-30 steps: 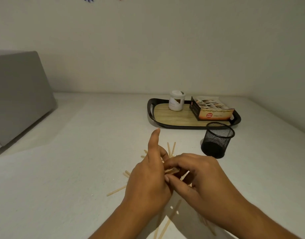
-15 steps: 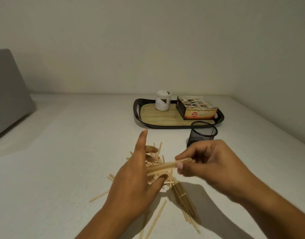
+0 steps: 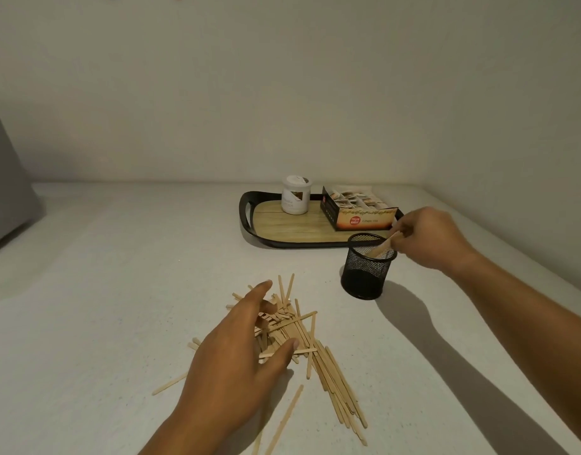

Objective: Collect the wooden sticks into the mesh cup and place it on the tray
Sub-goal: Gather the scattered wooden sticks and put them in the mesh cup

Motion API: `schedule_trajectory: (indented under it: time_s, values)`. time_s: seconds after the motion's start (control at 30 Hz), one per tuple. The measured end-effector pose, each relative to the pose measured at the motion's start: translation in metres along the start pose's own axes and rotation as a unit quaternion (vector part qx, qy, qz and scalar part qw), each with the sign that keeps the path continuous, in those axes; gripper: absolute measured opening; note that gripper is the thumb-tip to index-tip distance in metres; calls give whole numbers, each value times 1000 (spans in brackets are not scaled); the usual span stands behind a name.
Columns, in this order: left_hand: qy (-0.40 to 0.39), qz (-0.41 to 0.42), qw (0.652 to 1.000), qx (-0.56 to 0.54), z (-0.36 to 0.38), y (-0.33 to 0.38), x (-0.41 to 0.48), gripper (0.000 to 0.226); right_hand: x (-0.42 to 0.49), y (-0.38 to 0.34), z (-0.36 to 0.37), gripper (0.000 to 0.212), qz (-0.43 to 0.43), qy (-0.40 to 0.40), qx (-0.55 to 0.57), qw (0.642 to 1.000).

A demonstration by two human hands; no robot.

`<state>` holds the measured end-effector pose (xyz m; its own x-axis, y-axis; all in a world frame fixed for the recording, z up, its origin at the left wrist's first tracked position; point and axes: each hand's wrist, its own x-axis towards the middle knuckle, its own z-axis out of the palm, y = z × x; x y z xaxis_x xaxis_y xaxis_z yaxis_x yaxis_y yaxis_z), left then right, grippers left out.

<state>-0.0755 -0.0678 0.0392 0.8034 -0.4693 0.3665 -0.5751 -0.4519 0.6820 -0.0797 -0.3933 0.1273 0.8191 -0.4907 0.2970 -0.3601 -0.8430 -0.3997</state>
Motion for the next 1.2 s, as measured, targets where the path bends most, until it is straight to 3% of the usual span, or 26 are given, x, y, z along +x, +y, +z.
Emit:
schedule_trajectory:
  time_s: [0.13,0.23,0.33,0.4,0.5,0.57,0.67,0.93,1.2]
  values:
    - [-2,-9,1000,14,-6,-8,-1,71,9,6,15,26,9,-87,-44,995]
    - [10,-20,999,39,-12,-17,-1,64,6,3,14,30,-4,24,6,1000]
    - [10,-37,998,57,-16,-25,2,55,-18,-12,14,13,-34,87,68,993]
    - [-1,-43,996,76,-15,-28,4,49,-44,-25,23,16,-47,6,68,997]
    - [-19,-54,993,100,-12,-34,5,44,-91,-38,53,26,-33,-188,-18,981]
    - [-35,-59,990,124,-11,-38,6,41,-116,-43,70,38,-16,-228,-63,971]
    - [-52,-58,982,170,-10,-44,7,31,-138,-44,85,42,-16,-222,-77,972]
    - [-33,-72,976,203,-8,-47,16,29,-143,-46,92,8,-13,-194,-30,980]
    - [-77,-85,959,260,-2,-49,39,34,-138,-37,85,9,-12,-127,0,992]
